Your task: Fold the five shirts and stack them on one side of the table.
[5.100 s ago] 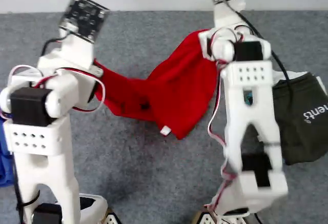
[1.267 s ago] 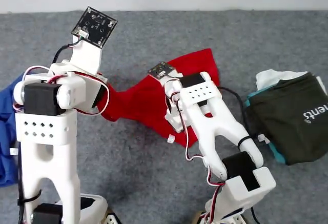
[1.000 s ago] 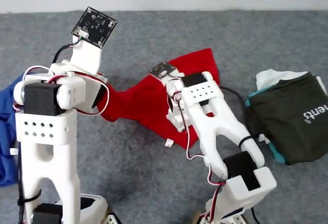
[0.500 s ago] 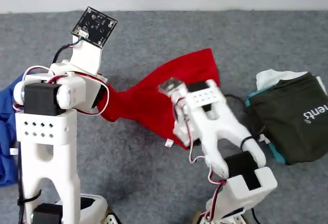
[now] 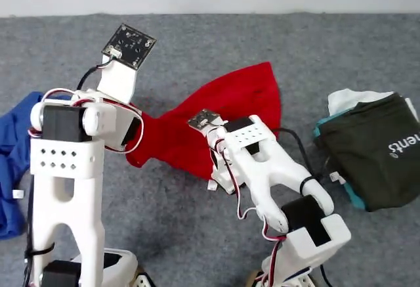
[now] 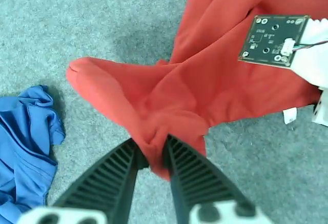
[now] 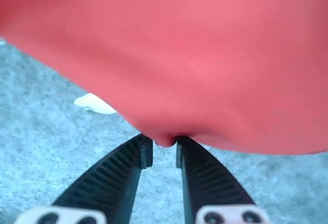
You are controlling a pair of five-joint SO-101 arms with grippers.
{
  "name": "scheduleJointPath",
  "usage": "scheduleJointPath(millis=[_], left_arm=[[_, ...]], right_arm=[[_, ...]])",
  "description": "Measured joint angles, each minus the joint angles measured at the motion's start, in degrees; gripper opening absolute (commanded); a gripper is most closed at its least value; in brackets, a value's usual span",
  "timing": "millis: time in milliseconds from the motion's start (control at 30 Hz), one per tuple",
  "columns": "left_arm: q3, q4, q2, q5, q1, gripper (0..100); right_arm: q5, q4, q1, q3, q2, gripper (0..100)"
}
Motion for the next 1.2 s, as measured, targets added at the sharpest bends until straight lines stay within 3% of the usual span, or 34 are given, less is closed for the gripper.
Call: scheduleJointPath(millis=[133,433,733,900,1200], left_arm=[[0.00,0.00,0.00,0.00,0.00,6],[0.00,0.00,0.00,0.00,0.00,6],[-0.35,-1.05,0.00,0.00,0.00,6],[-8.09,-1.76,0.00,0.00,0.00,6],[-31.21,2.46,0.00,0.00,0.09,6]], right_arm=[[0.00,-2.20,0.09,0.00,1.85,0.2],[0.18,-5.80,0.70,-1.76,5.80,0.9],[4.57,12.31,3.96,-18.37,-7.47,0.9],[5.89,21.45,4.22,-26.73,-19.52,0.9],[5.89,26.64,4.40,-29.45,-36.57,0.9]])
